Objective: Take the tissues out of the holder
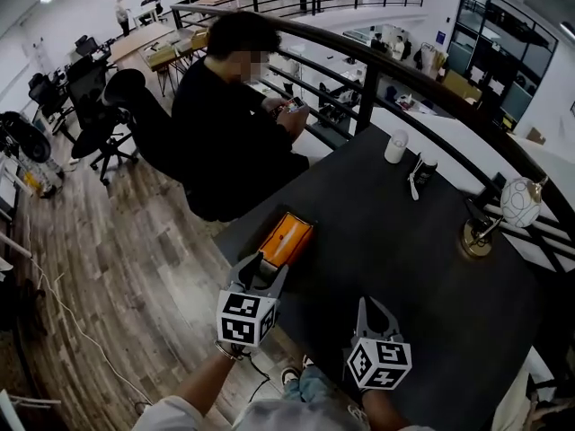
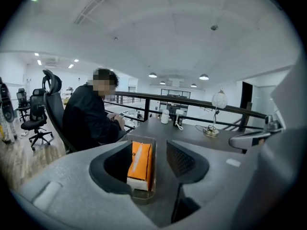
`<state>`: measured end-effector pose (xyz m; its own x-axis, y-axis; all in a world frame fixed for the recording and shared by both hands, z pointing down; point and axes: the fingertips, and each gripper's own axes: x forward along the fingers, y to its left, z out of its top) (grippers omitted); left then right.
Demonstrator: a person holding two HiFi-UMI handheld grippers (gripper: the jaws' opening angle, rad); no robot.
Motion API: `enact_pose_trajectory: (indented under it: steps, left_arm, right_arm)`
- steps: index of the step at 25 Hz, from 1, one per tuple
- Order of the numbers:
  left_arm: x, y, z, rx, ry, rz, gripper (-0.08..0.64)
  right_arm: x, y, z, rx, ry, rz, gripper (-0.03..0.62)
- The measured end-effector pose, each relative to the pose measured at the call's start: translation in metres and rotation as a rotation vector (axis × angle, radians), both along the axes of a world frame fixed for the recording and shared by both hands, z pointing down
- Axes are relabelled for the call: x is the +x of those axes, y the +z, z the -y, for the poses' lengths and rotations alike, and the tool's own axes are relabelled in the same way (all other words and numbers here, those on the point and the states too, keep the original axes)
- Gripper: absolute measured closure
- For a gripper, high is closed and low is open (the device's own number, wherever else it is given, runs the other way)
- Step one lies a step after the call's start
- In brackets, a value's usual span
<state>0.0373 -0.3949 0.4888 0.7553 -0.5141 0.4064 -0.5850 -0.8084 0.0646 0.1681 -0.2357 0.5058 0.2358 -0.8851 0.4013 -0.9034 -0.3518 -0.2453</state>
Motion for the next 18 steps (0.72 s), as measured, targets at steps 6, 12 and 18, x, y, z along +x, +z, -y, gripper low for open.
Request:
enact_pose_trajectory:
  steps: [6,12,18]
  left_arm:
    - [0.022,0.026,0.023,-0.044,0.112,0.135,0.368]
    - [0.033,0.048,0.047,-0.098,0.136,0.207,0.368]
    - [0.04,0.075,0.06,-0.145,0.149,0.253,0.369]
  right_arm:
    - [0.017,0.016,-0.007,-0.025,0.041,0.021,0.586]
    - [0.033,0.036,-0.013,-0.065,0.08,0.048,0.586]
    - [0.044,0.049,-0.015,-0.086,0.102,0.058,0.586]
